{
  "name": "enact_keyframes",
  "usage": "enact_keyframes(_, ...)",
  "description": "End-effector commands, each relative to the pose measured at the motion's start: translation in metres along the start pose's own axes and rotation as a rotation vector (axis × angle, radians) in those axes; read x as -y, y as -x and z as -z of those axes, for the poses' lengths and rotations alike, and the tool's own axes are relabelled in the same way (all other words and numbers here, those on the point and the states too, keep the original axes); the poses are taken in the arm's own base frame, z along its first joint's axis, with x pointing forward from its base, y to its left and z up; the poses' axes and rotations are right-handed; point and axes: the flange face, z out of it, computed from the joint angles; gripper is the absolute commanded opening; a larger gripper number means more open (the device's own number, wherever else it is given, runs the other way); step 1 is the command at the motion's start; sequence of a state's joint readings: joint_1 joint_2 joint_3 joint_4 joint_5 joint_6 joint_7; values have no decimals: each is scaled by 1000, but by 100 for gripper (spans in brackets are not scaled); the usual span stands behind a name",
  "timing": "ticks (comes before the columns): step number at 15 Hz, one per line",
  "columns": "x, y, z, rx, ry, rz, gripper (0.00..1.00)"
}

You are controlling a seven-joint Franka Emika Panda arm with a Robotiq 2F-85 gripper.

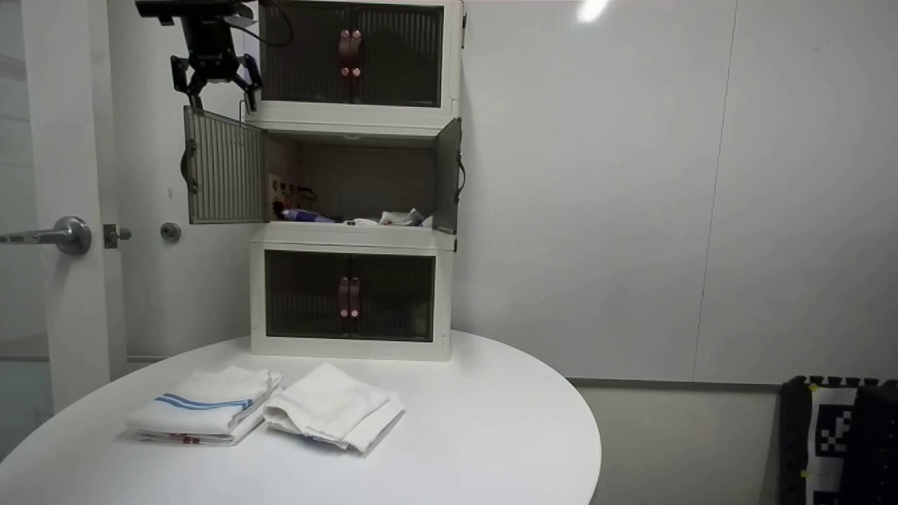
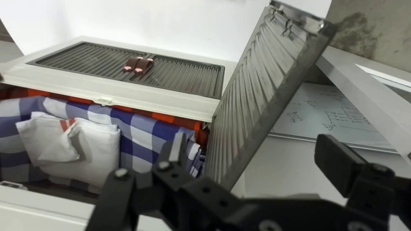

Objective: Open the left door of the middle shelf

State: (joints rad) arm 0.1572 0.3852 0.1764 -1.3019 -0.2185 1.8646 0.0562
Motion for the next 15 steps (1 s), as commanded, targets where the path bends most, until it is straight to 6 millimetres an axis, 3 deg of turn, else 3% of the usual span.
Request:
enact_keyframes(1,-19,17,54,27,-87,19,100)
enact_keyframes(4,-38,26,96,23,-144,46,100)
enact_keyframes(8,-90,36,110,3,-112,19,100)
enact_keyframes(11,-137,47,88,-11,-61,-53,100)
enact_keyframes(13,-168,59,60,3,-54,-95,100)
enact_keyframes(15,-183,70,27,1,-51,-71,100)
